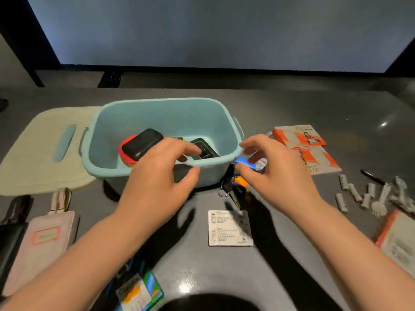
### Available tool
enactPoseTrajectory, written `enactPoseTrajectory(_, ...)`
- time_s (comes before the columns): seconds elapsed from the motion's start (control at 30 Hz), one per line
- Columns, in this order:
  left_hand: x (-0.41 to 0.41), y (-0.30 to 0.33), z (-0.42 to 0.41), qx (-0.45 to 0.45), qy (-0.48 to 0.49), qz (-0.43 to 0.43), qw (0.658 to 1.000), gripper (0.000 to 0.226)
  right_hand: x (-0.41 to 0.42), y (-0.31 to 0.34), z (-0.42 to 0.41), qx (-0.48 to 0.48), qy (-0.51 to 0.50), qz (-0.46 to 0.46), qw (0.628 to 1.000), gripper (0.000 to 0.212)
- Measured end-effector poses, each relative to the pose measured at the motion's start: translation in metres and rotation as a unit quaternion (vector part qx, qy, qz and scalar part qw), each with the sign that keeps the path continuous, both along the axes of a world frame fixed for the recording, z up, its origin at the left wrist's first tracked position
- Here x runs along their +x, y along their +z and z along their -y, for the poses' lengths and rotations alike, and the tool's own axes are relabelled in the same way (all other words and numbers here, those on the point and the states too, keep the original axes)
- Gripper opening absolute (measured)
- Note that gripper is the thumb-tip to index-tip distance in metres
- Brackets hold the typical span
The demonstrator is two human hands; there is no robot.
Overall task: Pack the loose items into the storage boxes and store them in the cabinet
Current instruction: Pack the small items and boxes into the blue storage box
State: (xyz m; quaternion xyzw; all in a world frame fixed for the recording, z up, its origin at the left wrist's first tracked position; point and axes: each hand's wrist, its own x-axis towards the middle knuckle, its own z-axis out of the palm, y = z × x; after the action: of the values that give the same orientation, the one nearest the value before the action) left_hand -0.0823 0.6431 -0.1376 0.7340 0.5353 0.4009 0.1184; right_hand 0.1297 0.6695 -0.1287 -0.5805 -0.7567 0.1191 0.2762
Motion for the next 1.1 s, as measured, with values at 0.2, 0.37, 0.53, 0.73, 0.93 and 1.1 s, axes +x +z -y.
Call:
enactPoseTrajectory(0.2, 0.040, -0.079, 0.040, -0.178, -0.063, -0.036, 0.981, 0.046, 0.028, -0.071, 0.051, -0.099, -0.045, -0.010, 0.994, 0.025)
enactPoseTrajectory(0.37, 0.058, -0.105, 0.034, -0.226, -0.104, -0.111, 0.962, 0.089, 0.048, -0.094, 0.064, -0.098, -0.068, -0.010, 0.993, 0.027)
enactPoseTrajectory(0.53, 0.066, -0.110, 0.027, -0.213, -0.105, -0.134, 0.962, 0.080, 0.074, -0.102, 0.038, -0.081, -0.137, 0.052, 0.986, 0.030)
enactPoseTrajectory(0.73, 0.060, -0.107, 0.028, -0.221, -0.078, -0.095, 0.967, 0.071, 0.081, -0.112, 0.012, -0.114, -0.166, 0.121, 0.972, 0.035)
enactPoseTrajectory(0.93, 0.046, -0.067, 0.043, -0.167, -0.058, -0.038, 0.983, 0.065, 0.082, -0.109, 0.010, -0.121, -0.169, 0.118, 0.971, 0.016)
enactPoseTrajectory(1.1, 0.014, 0.005, 0.034, -0.082, -0.014, 0.003, 0.997, 0.064, 0.060, -0.050, -0.008, -0.006, -0.107, 0.004, 0.994, 0.009)
